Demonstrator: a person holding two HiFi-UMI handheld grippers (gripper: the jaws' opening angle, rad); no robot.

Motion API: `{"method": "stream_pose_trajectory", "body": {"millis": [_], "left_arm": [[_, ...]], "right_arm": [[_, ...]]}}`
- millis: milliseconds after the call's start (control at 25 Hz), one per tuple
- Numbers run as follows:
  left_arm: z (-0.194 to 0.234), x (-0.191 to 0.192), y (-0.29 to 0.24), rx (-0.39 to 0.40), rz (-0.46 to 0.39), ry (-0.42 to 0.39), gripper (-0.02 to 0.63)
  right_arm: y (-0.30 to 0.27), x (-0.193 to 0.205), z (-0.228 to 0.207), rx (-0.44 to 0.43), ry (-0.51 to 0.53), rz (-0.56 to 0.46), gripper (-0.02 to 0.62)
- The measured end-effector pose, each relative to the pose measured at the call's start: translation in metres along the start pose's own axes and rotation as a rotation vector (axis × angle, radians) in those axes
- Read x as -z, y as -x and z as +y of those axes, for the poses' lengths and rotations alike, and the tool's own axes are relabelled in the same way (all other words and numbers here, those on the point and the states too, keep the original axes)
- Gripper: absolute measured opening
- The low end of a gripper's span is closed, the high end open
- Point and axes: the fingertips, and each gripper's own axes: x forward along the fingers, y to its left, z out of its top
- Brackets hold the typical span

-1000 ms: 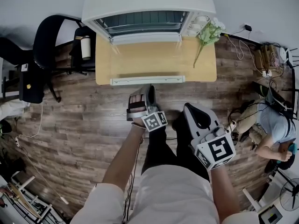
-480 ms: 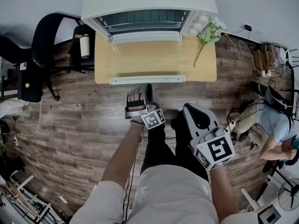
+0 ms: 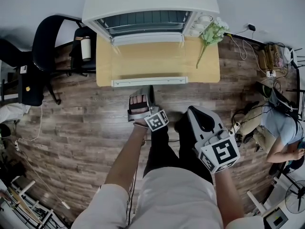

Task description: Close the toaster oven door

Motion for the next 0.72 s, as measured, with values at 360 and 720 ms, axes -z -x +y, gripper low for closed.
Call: {"method": "stream_pose_trajectory", "body": {"millis": [360,720], "left_arm": [[0.006,-0.002,0.004,0.003,-0.003,0.036,0.086],[0.025,-0.007,0.018,0.006,-0.026,0.057,0.086]], "right_arm": [[0.003,-0.003,-0.004,0.01,-0.004,-0.012,-0.002],[0.003,-0.017,-0.002,0.007,-0.004,-0.046,-0.002]]}}
